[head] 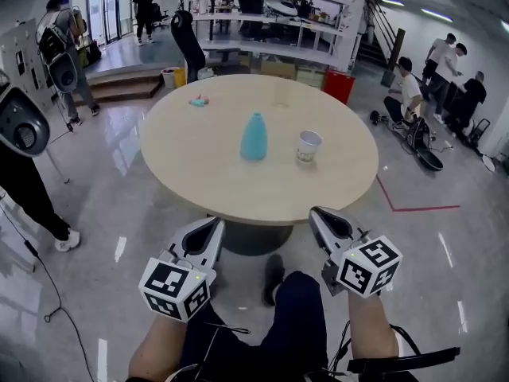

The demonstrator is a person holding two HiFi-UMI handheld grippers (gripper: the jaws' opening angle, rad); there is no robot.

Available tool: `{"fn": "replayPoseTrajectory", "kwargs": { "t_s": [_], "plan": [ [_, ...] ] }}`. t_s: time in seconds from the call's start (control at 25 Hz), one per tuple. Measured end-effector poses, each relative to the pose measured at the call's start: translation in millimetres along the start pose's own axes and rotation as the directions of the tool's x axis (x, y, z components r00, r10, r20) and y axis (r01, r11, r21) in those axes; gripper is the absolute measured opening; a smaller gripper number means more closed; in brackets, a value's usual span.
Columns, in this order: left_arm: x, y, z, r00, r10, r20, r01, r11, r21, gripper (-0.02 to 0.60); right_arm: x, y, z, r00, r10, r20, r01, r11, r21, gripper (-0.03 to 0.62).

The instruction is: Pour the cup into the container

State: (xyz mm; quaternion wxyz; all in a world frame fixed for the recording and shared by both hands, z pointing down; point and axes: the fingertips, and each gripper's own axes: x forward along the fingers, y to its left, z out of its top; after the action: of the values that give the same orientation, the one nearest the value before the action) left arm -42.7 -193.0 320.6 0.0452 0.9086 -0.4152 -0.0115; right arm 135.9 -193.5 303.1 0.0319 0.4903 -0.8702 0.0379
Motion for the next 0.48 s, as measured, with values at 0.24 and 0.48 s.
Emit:
{"fn": "replayPoseTrajectory", "kwargs": {
  "t_s": [0.24,0.48],
  "plan": [
    [-41.6,-65.3,-5.1,1.0,0.006,-0.002,-0.006,1.0,-0.013,0.0,-67.0,36.9,-12.5,0.998,0.044,-0.037,-0.045,0.999,-0.026,0.006],
    [-83.5,-123.7,-25.6,0.999,-0.029,-0.043,0.031,0.999,0.027,0.0,-117.3,63.5,-33.3,0.998,0.06,-0.024,-0.06,0.998,-0.02,0.006]
  ]
}}
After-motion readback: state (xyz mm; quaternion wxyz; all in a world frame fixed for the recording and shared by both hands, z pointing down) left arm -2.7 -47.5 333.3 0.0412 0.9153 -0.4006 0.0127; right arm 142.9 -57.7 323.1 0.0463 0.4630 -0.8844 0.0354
